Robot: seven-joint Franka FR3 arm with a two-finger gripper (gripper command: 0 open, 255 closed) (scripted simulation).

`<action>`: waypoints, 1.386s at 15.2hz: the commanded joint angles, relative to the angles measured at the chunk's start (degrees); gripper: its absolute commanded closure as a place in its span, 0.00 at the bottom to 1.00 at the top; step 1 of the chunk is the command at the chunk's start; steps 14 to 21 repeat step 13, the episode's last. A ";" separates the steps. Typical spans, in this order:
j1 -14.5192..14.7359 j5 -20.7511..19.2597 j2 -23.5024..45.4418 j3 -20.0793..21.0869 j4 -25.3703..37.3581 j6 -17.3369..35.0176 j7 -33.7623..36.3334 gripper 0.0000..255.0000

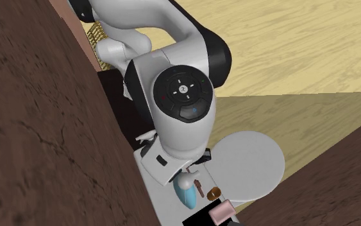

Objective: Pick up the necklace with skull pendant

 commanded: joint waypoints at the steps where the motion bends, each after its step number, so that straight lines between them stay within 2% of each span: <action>1: 0.06 -0.02 0.09 0.03 1.73 -1.66 0.06 1.00; 11: 0.59 -0.52 2.24 0.18 12.51 -10.32 0.53 1.00; 21: 0.61 -0.53 2.28 0.18 12.69 -10.46 0.54 1.00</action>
